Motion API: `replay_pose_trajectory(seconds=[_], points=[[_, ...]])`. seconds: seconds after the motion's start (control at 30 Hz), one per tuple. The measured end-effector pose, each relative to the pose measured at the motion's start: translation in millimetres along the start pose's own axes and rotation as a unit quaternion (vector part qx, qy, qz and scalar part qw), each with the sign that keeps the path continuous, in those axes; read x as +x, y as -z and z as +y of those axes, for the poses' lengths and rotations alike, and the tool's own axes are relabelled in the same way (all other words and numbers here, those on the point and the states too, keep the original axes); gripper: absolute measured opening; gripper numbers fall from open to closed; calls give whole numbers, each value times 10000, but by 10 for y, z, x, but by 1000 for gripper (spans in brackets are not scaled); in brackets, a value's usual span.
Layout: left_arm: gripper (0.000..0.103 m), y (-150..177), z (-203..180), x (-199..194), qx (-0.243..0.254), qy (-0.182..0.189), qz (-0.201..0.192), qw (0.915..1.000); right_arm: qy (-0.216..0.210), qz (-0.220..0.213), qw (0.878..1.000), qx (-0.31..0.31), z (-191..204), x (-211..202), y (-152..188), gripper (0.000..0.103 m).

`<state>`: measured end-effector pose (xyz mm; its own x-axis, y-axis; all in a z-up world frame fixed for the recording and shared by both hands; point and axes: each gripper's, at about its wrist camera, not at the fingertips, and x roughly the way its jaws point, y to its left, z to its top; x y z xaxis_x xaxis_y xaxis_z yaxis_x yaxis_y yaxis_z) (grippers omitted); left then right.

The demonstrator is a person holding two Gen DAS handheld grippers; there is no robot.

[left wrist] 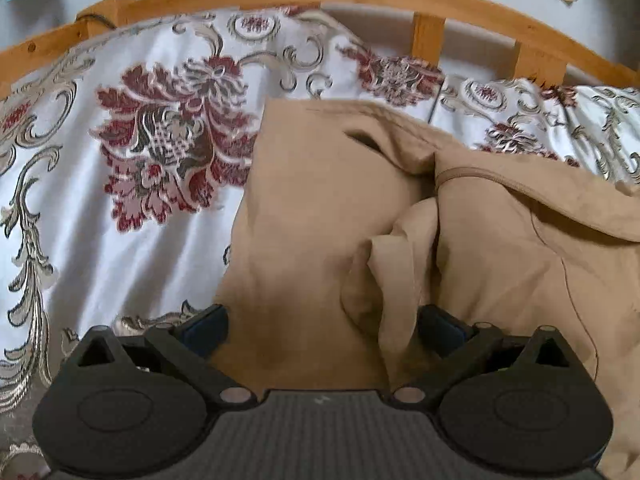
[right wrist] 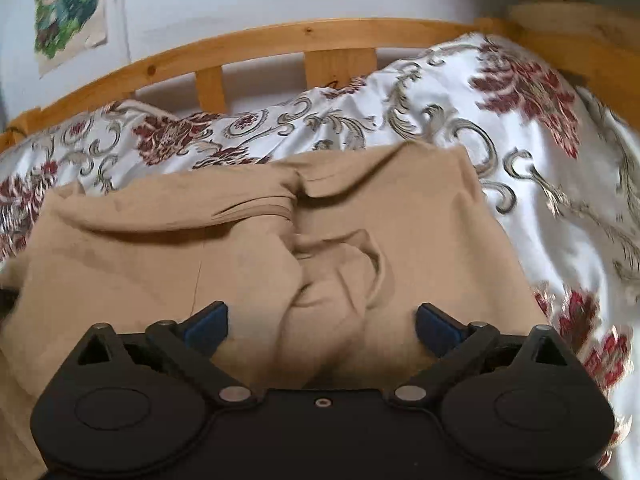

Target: Fold large clothes

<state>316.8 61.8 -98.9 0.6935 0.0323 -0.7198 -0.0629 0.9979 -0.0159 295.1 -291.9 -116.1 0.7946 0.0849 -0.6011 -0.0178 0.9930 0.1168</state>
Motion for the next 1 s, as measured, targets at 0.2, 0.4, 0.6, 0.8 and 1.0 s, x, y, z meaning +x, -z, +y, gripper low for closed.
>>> replay_pose_trajectory(seconds=[0.2, 0.4, 0.6, 0.8, 1.0], points=[[102, 72, 168, -359, -272, 243, -208, 9991, -161, -133, 9997, -117, -48, -612, -19, 99], [102, 364, 340, -1045, -468, 653, -418, 9959, -325, -268, 9965, -717, 68, -1387, 125, 102], [102, 888, 189, -1623, 628, 849, -463, 9933, -673, 55, 9841, -1641, 331, -1967, 485, 102], [102, 1398, -137, -1883, 1814, 965, -474, 9775, -973, 605, 9535, -2789, 678, -2265, 979, 102], [102, 1627, -281, -1976, 2388, 1030, -456, 9645, -924, 1220, 9213, -3574, 848, -2264, 1393, 102]])
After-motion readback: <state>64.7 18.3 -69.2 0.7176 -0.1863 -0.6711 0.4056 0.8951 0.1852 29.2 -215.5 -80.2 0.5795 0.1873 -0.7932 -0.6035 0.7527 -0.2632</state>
